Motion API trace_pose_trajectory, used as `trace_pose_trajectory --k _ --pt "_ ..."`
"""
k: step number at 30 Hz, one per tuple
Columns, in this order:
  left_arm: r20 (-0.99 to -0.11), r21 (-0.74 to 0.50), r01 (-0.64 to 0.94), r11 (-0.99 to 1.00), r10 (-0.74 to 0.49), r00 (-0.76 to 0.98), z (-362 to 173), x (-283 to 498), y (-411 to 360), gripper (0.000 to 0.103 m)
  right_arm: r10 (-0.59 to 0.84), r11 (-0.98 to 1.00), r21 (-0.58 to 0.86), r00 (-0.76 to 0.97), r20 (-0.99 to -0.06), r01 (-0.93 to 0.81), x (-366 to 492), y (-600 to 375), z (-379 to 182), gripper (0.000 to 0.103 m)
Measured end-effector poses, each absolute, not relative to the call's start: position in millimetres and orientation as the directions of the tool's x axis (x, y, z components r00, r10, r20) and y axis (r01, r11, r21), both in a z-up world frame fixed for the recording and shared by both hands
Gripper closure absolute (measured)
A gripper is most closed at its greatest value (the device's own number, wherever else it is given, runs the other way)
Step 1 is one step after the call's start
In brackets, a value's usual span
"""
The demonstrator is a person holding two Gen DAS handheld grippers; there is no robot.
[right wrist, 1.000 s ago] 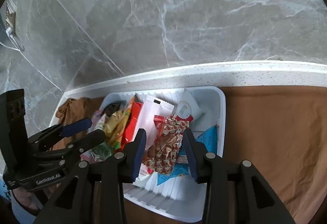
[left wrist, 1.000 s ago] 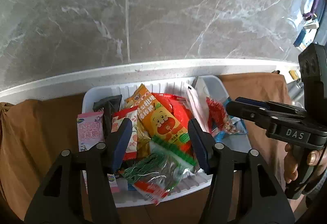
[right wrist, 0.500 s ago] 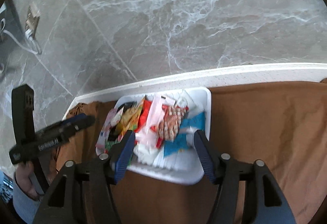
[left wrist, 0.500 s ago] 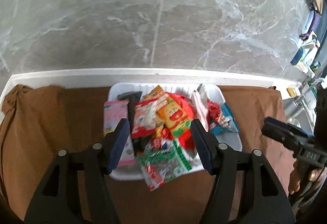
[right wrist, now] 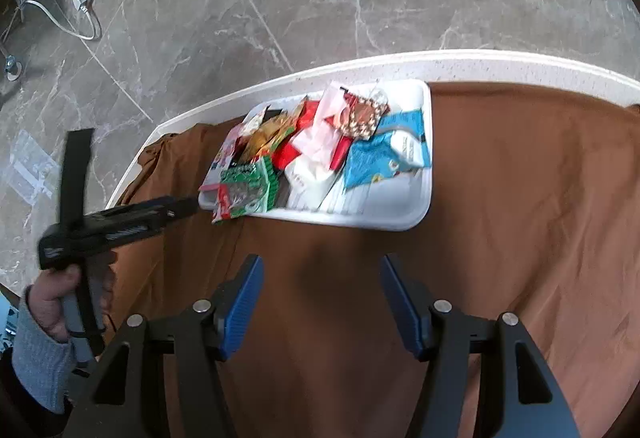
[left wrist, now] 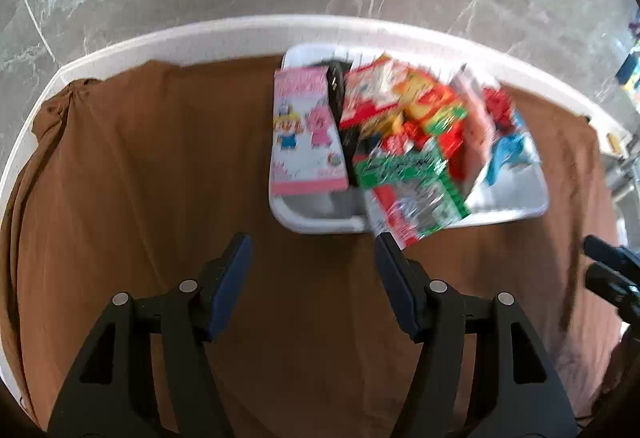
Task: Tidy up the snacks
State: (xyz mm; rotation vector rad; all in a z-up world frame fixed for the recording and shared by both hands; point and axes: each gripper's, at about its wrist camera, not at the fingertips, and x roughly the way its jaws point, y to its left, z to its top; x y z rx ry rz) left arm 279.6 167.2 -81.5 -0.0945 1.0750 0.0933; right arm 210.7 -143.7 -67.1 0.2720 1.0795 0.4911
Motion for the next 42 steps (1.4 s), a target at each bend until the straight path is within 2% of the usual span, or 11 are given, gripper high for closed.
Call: trace_pose_trajectory --k 7,17,33,35,37,42 --pt "-0.894 -0.053 -0.097 0.994 -0.004 0.447 -96 286 155 0.041 0.51 0.86 0.447 0.372 -0.776 -0.246 207 -142 -68 0.039" --pt "-0.885 -0.089 -0.079 0.993 -0.042 0.463 -86 305 130 0.041 0.507 0.862 0.455 0.377 -0.775 -0.224 214 -147 -71 0.039" --pt "-0.828 -0.017 -0.005 1.0 -0.012 0.56 -22 260 84 0.041 0.483 0.876 0.414 0.437 -0.759 -0.249 206 -148 -44 0.038" --pt "-0.818 -0.005 0.005 1.0 -0.007 0.575 -13 253 77 0.038 0.475 0.88 0.398 0.452 -0.755 -0.259 201 -147 -37 0.037" --pt "-0.806 0.002 0.015 1.0 -0.007 0.592 -4 243 69 0.027 0.469 0.883 0.387 0.464 -0.752 -0.266 196 -147 -32 0.037" --pt "-0.776 0.021 0.039 0.999 -0.009 0.63 20 218 58 0.027 0.458 0.889 0.365 0.491 -0.741 -0.277 181 -147 -19 0.036"
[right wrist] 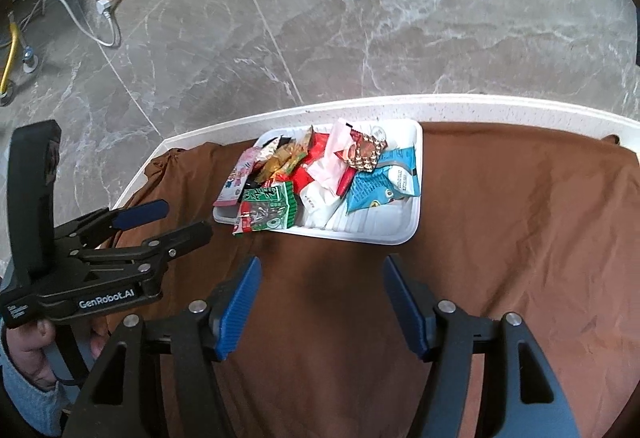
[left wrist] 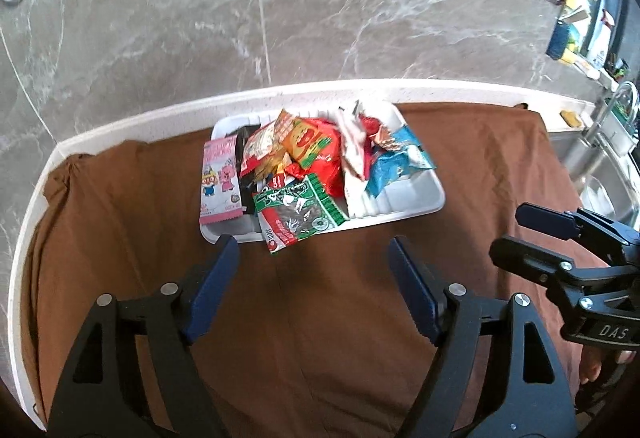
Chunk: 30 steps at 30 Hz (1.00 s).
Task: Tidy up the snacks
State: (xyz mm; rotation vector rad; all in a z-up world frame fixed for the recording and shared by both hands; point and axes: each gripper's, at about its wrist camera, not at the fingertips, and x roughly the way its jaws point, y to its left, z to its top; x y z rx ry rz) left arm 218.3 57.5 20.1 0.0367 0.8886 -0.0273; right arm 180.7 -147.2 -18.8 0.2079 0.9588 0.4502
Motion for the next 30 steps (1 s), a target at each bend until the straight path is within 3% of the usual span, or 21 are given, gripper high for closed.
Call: trace_pose_trajectory --k 30 --pt "-0.701 0.059 0.087 0.994 -0.021 0.713 68 149 40 0.026 0.431 0.902 0.358 0.583 -0.689 -0.243 115 -167 21 0.033"
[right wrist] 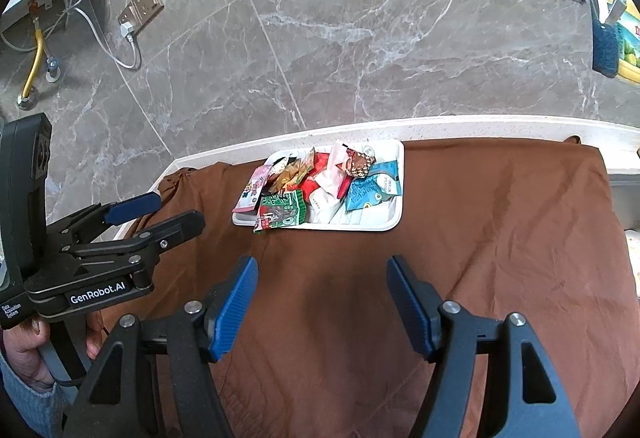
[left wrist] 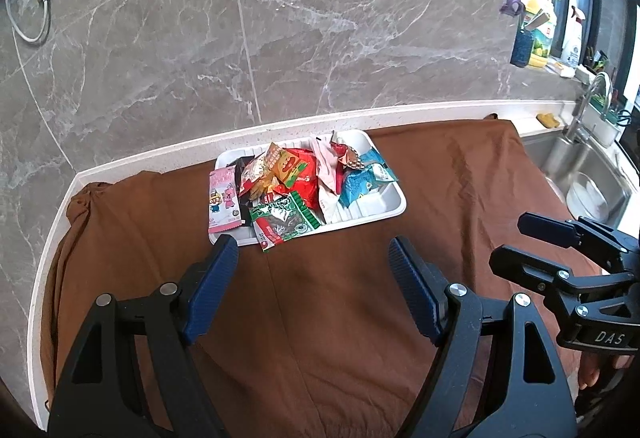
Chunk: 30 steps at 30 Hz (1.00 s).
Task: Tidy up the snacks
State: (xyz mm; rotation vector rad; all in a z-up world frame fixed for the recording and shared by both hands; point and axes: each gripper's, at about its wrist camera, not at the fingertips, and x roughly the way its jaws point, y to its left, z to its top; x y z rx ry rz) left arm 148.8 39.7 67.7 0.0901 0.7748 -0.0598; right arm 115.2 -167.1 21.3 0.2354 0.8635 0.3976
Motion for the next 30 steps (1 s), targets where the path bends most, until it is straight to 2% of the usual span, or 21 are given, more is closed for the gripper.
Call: trace_pose_trajectory --k 30 --pt "-0.655 0.09 0.131 0.987 -0.04 0.754 88 113 23 0.026 0.414 0.906 0.362 0.64 -0.648 -0.22 83 -193 40 0.032"
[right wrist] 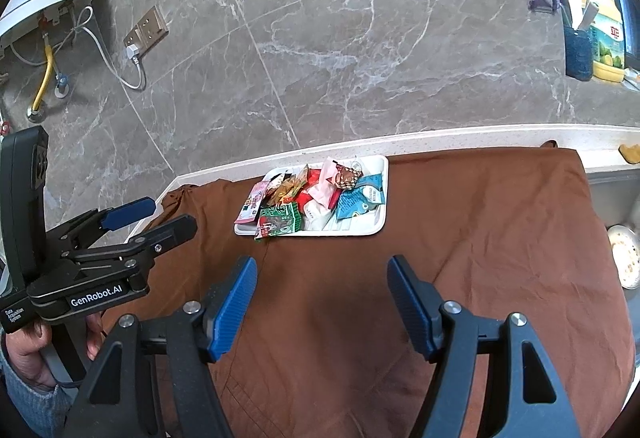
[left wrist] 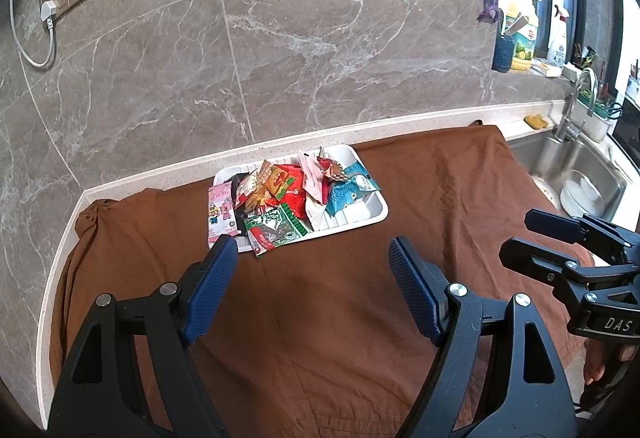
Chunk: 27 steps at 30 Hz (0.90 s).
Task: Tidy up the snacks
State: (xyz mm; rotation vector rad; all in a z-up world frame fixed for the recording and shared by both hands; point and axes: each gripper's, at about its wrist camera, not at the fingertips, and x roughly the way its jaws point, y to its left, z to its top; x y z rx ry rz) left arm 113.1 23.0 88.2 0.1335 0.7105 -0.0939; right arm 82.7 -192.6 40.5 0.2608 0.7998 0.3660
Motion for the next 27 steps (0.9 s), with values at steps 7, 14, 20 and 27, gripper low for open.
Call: trace_pose_trajectory --k 7,14,20,27 --pt "-0.653 0.097 0.134 0.986 -0.039 0.757 88 109 22 0.026 0.415 0.904 0.37 0.642 -0.644 -0.213 81 -197 39 0.032" --pt "-0.648 0.106 0.136 0.985 -0.035 0.76 89 106 20 0.026 0.418 0.902 0.375 0.645 -0.639 -0.214 80 -199 39 0.031" --pt "-0.643 0.113 0.137 0.984 -0.033 0.765 90 104 20 0.026 0.421 0.901 0.378 0.648 -0.635 -0.214 79 -200 40 0.03" --pt "-0.631 0.09 0.147 0.985 -0.058 0.774 93 101 23 0.026 0.424 0.899 0.381 0.648 -0.633 -0.216 80 -202 41 0.03"
